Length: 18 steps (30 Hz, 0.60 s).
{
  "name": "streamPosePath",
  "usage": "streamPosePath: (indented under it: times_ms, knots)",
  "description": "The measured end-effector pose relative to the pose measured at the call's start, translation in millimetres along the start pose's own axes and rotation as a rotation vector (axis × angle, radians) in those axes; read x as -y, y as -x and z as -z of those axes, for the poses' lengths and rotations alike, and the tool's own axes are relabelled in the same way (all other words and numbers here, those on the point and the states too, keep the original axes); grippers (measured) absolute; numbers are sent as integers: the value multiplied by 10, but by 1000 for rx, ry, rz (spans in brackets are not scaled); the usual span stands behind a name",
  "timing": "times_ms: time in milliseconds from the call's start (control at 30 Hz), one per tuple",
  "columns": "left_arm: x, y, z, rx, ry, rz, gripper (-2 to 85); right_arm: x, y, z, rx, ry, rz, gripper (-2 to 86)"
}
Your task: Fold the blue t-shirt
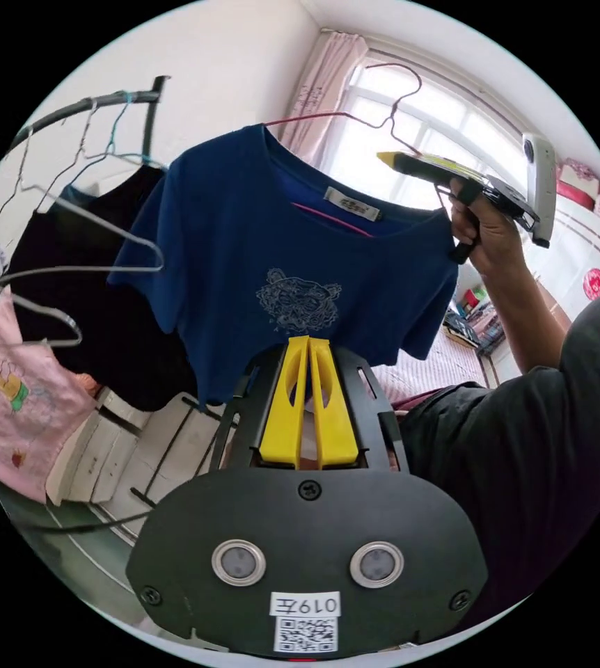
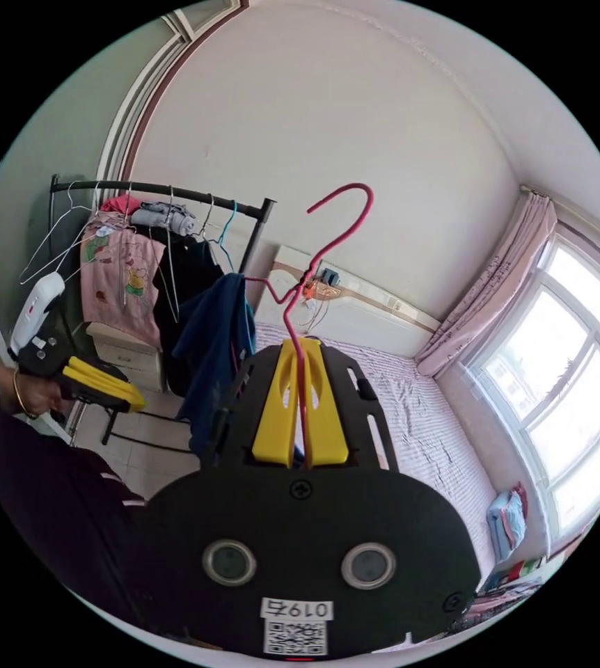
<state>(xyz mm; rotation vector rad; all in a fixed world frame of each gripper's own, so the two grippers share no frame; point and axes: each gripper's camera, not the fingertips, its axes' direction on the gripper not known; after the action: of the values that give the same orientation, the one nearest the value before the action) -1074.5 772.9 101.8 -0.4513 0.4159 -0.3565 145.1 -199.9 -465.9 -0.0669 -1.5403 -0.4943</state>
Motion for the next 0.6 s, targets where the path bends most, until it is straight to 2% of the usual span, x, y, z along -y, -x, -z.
streamPosePath:
  times_ms: [233, 367, 467, 600]
  knots:
    - [904, -462, -580, -8, -149, -266, 43, -185, -507, 987, -272, 39, 20, -9]
    - [1390, -589, -877, -54, -254, -309, 92, -233, -780, 1546, -441, 103, 35, -9]
    - [1874, -774, -1271, -129, -294, -417, 152, -264, -977, 1923, -543, 139, 60, -9]
    - [2677, -1222, -2143, -369, -194, -641, 189, -311, -1334, 2414, -645, 191, 71, -10]
